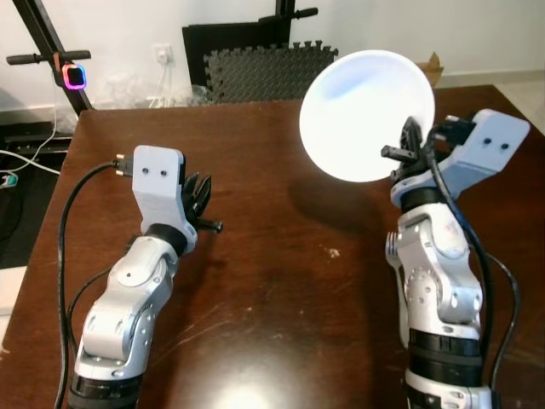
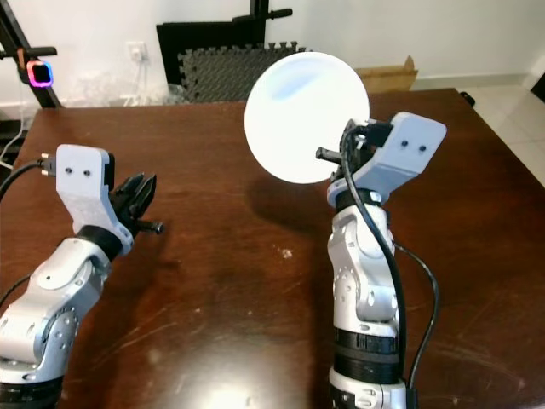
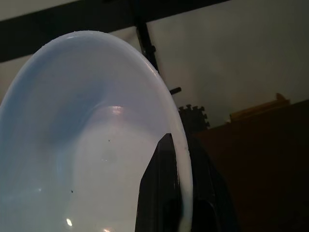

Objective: Setting the table

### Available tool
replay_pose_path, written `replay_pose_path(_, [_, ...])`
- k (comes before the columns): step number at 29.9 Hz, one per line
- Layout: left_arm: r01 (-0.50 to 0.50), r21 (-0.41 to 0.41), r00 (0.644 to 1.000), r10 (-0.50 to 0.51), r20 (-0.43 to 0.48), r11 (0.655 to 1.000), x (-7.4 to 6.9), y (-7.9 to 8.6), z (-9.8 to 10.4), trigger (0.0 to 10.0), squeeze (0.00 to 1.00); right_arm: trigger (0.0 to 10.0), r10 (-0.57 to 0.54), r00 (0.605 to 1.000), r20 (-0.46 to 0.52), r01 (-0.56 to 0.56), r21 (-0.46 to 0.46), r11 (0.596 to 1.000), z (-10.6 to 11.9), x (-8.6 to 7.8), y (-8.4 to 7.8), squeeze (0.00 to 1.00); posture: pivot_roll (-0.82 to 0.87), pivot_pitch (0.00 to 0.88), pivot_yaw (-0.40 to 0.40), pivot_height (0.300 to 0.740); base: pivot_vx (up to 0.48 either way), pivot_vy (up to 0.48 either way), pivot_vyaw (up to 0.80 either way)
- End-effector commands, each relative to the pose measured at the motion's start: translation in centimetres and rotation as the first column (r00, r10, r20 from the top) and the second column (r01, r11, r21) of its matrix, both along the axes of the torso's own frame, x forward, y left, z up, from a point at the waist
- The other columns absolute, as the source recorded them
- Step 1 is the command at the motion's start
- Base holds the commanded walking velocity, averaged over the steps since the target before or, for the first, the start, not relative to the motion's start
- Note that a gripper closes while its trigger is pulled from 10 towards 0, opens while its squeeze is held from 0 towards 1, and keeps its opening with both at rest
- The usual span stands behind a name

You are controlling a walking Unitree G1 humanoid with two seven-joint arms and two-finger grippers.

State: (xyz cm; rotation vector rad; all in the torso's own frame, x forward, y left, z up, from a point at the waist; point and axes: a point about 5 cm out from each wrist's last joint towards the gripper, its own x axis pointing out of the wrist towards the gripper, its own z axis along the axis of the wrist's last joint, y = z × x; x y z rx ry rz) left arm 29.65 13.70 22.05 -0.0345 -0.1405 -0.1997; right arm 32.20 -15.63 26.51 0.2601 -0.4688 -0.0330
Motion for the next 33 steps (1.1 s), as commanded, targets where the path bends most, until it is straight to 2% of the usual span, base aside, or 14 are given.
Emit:
replay_pose_path(1, [0.007, 0.003, 1.000, -0.007, -0.010, 1.000, 0.04, -0.30, -0.35, 10.0, 0.00, 10.0, -0.024, 1.000, -0.002, 0.024, 0.008, 1.000, -0.40, -0.14, -0.66, 0.00, 0.04, 0.106, 0.067, 0.740, 0.000, -0.416, 0.00])
replay_pose_path(7, [0.004, 0.001, 1.000, -0.004, -0.012, 1.000, 0.06, -0.27, -0.36, 10.0, 0.00, 10.0, -0.027, 1.000, -0.007, 0.027, 0.009, 1.000, -0.53, -0.15, -0.70, 0.00, 0.04, 0.108, 0.069, 0.740, 0.213, -0.394, 0.00])
replay_pose_path(13, [-0.005, -0.040, 1.000, 0.005, -0.014, 0.999, 0.08, -0.08, -0.20, 10.0, 0.00, 10.0, -0.026, 1.000, -0.011, 0.026, 0.009, 1.000, -0.66, -0.13, -0.61, 0.00, 0.04, 0.109, 0.070, 0.740, 0.000, 0.000, 0.00])
replay_pose_path(28, [-0.015, -0.033, 1.000, 0.014, -0.023, 0.999, 0.14, 0.07, -0.34, 10.0, 0.00, 10.0, -0.027, 0.999, -0.018, 0.027, 0.011, 1.000, -0.89, -0.13, -0.56, 0.00, 0.04, 0.113, 0.071, 0.740, 0.000, 0.000, 0.00])
replay_pose_path(33, [-0.018, -0.030, 1.000, 0.017, -0.026, 0.999, 0.15, 0.06, -0.38, 10.0, 0.00, 10.0, -0.026, 0.999, -0.022, 0.026, 0.013, 1.000, -0.99, -0.09, -0.55, 0.00, 0.04, 0.113, 0.071, 0.740, -0.378, 0.000, 0.00])
